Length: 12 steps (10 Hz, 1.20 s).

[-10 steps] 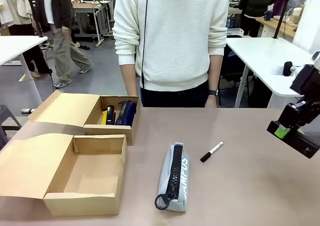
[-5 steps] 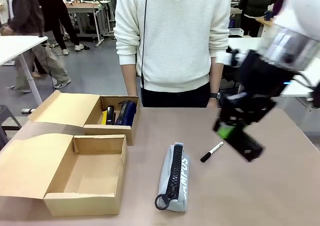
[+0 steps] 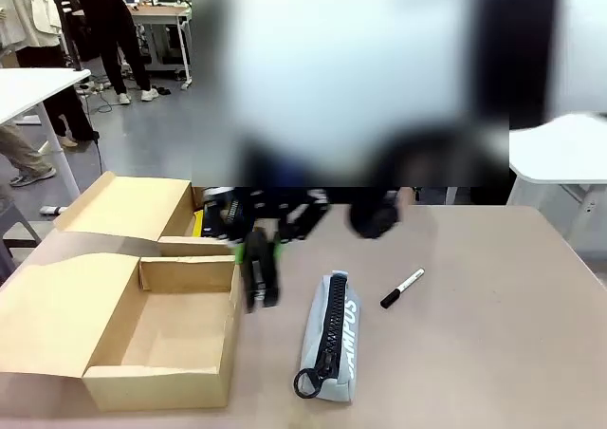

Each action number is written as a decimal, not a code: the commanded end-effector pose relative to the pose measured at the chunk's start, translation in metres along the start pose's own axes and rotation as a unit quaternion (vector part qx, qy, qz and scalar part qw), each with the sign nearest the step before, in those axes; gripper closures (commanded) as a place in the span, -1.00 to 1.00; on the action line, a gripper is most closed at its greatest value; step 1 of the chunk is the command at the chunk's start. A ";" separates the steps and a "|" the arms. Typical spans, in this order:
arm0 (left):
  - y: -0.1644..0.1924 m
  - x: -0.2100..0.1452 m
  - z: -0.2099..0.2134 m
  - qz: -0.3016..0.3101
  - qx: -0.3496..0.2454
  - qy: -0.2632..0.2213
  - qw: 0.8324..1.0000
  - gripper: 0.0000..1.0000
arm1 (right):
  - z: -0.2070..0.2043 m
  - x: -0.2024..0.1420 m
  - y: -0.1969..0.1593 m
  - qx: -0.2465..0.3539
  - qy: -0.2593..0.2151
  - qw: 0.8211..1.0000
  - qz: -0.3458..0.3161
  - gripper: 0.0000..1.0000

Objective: Place items inside the box.
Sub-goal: Pick up a Pencil pouch or Stapler and place it inside the Mailer Box closest to the robot.

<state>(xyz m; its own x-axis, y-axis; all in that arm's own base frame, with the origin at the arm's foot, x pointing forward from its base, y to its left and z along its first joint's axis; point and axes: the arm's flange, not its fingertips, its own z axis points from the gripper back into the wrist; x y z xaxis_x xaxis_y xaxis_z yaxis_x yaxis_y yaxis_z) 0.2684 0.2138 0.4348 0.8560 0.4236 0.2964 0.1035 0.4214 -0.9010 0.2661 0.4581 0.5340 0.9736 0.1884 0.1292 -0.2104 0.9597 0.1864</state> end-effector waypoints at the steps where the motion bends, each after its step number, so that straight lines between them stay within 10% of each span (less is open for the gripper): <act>1: -0.001 -0.001 0.000 -0.008 -0.010 -0.005 1.000 -1.00 | -0.032 0.039 0.068 -0.059 0.023 0.997 0.034 0.15; 6: -0.001 -0.001 0.000 -0.008 -0.010 -0.005 1.000 -1.00 | -0.153 0.082 0.133 -0.034 0.125 0.988 0.083 0.15; 12: -0.001 -0.001 0.000 -0.008 -0.010 -0.005 1.000 -1.00 | -0.177 0.078 0.114 -0.031 0.071 0.995 0.068 0.15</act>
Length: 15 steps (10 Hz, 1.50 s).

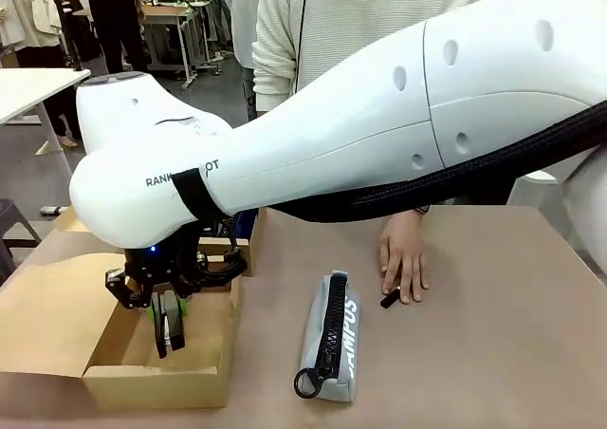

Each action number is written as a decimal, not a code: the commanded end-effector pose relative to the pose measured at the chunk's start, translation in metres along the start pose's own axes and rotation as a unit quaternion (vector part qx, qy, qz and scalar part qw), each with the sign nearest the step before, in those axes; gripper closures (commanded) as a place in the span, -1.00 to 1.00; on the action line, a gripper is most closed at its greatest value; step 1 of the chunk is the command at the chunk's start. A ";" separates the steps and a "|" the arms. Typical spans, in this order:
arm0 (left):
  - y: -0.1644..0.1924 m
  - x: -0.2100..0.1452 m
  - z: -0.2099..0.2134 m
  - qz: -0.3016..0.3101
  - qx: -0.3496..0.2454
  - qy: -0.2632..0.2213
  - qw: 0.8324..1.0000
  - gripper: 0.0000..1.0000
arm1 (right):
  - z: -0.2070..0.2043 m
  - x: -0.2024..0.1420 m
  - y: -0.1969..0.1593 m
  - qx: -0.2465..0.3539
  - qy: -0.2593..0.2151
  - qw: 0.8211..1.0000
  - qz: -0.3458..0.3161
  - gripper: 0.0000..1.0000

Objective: Place items inside the box.
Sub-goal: Pick up a Pencil pouch or Stapler and place it inside the Mailer Box closest to the robot.

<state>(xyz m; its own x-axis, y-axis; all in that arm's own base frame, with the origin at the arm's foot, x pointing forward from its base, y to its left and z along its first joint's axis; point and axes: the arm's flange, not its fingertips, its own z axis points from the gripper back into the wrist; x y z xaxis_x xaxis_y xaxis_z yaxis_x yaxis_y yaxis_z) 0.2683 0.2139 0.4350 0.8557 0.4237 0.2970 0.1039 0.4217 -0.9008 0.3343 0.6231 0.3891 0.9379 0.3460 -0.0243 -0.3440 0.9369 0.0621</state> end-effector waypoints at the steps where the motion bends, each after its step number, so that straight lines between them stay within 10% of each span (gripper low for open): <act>1: -0.001 -0.001 0.000 -0.008 -0.010 -0.005 1.000 -1.00 | -0.001 0.002 -0.005 0.046 -0.029 0.998 -0.016 0.15; 11: -0.001 -0.001 0.000 -0.008 -0.010 -0.005 1.000 -1.00 | -0.019 0.018 -0.019 0.080 -0.067 0.979 -0.173 0.15; 12: -0.001 -0.001 0.000 -0.008 -0.010 -0.005 1.000 -1.00 | -0.020 0.017 -0.020 0.078 -0.064 0.981 -0.168 -1.00; 15: -0.001 -0.001 0.000 -0.008 -0.010 -0.005 1.000 -1.00 | -0.022 0.017 -0.019 0.081 -0.058 0.982 -0.161 -1.00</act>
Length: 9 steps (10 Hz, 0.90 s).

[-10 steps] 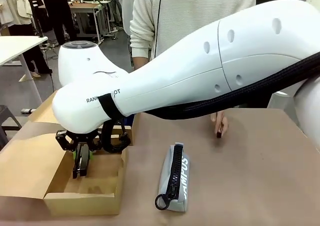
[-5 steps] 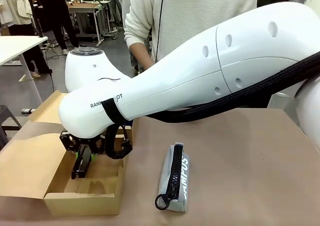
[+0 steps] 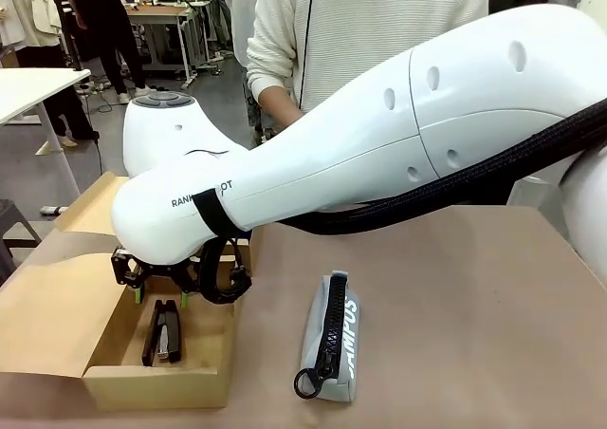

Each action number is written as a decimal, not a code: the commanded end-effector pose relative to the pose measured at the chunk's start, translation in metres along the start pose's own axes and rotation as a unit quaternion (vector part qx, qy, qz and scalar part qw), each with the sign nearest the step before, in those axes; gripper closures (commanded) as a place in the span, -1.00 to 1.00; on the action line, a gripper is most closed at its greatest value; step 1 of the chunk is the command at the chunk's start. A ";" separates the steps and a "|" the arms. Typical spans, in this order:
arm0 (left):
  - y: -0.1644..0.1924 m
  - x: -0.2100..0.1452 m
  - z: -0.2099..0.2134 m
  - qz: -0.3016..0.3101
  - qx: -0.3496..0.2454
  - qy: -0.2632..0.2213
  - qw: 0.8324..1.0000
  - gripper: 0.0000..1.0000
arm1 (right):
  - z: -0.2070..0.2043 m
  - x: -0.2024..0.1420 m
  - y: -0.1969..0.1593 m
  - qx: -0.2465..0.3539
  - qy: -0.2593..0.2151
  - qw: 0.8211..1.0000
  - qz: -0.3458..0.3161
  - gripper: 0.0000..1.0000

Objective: Place items inside the box.
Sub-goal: Pick up a Pencil pouch or Stapler and place it inside the Mailer Box closest to the robot.

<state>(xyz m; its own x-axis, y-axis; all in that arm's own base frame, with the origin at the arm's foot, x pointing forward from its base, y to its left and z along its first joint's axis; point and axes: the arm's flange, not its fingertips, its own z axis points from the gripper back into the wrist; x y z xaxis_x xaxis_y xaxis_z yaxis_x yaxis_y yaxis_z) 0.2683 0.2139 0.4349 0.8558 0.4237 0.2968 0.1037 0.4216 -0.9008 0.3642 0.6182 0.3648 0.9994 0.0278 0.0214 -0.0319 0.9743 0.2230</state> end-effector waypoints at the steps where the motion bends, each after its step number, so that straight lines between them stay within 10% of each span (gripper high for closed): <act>1: -0.001 -0.001 0.000 -0.008 -0.010 -0.005 1.000 -1.00 | 0.002 -0.009 -0.006 0.001 -0.011 1.000 0.001 -1.00; 9: -0.001 -0.001 0.000 -0.008 -0.010 -0.005 1.000 -1.00 | 0.101 -0.026 -0.081 0.026 0.054 0.995 0.078 -1.00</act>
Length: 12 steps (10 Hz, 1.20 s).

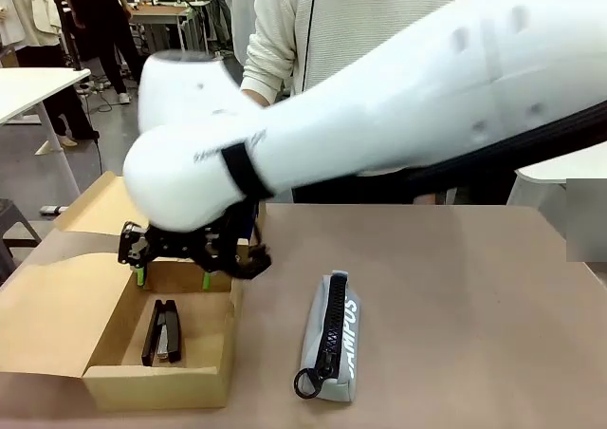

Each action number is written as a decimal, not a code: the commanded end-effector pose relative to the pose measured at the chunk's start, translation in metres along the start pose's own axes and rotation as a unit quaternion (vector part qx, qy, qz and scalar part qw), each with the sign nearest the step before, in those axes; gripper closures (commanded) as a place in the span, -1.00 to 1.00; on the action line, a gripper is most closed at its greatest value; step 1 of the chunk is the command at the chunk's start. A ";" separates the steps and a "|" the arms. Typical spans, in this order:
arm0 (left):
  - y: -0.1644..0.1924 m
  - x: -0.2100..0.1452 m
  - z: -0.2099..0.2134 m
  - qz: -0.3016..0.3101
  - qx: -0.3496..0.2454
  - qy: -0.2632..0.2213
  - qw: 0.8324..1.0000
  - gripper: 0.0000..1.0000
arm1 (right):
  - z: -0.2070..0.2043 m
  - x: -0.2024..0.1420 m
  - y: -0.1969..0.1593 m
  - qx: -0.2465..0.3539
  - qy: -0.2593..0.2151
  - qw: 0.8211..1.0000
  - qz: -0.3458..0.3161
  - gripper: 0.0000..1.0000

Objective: Place items inside the box.
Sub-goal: Pick up a Pencil pouch or Stapler and place it inside the Mailer Box closest to the robot.

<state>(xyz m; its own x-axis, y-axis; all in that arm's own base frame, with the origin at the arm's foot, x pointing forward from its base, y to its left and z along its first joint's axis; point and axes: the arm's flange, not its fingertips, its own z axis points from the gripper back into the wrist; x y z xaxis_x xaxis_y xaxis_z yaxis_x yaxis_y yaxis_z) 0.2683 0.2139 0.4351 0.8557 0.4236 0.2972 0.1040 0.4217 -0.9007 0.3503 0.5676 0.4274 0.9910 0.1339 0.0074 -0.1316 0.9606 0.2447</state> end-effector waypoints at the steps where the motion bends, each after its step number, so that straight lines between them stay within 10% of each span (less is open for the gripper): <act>1: -0.001 -0.001 0.000 -0.008 -0.010 -0.005 1.000 -1.00 | 0.060 -0.031 -0.081 0.041 0.062 0.996 0.042 -1.00; 4: -0.001 -0.001 0.000 -0.008 -0.010 -0.005 1.000 -1.00 | 0.102 -0.086 -0.173 0.049 0.059 0.997 -0.016 -1.00; 5: -0.001 -0.001 0.000 -0.008 -0.010 -0.005 1.000 -1.00 | 0.100 -0.105 -0.186 -0.010 0.007 0.997 -0.080 -1.00; 7: -0.001 -0.001 0.000 -0.008 -0.010 -0.005 1.000 -1.00 | 0.099 -0.056 -0.138 0.057 0.061 0.996 0.002 -1.00; 9: -0.001 -0.001 0.000 -0.008 -0.010 -0.005 1.000 -1.00 | 0.110 -0.076 -0.182 0.043 0.050 0.997 -0.026 -1.00; 12: -0.001 -0.001 0.000 -0.008 -0.010 -0.005 1.000 -1.00 | 0.197 -0.074 -0.342 0.179 0.105 0.975 -0.082 -1.00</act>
<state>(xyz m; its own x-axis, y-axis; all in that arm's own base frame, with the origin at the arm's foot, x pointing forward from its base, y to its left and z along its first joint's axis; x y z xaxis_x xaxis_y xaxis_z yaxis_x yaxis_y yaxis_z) 0.2682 0.2140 0.4349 0.8554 0.4237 0.2979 0.1045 0.4223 -0.9004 0.3276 0.2689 0.5213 0.9798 0.0819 -0.1825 0.0130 0.8844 0.4666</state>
